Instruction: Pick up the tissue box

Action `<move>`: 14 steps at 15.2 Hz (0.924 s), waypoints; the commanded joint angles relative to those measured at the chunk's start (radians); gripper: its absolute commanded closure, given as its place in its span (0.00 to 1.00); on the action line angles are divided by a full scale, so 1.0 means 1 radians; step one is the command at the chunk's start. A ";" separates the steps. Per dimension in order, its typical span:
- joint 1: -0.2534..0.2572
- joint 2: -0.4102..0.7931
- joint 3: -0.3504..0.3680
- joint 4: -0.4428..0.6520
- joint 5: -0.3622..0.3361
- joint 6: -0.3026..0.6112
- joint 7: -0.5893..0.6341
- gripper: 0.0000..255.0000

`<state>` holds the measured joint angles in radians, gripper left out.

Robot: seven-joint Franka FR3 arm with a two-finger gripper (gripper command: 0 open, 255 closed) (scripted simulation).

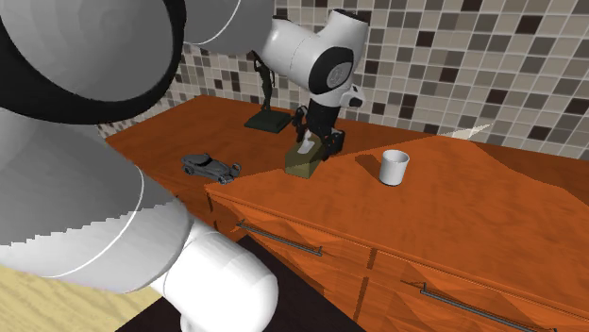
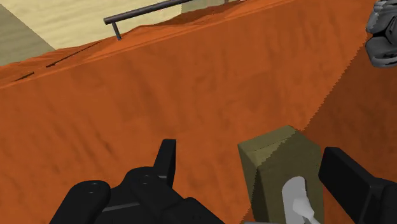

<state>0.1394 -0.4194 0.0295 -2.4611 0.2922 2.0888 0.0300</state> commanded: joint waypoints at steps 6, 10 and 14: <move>0.062 0.221 0.018 0.099 0.132 0.220 -0.066 0.00; 0.091 0.347 0.031 0.184 0.212 0.314 -0.115 0.00; 0.112 0.471 0.049 0.290 0.288 0.387 -0.165 0.00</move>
<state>0.2479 0.0243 0.0754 -2.1942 0.5583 2.4579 -0.1179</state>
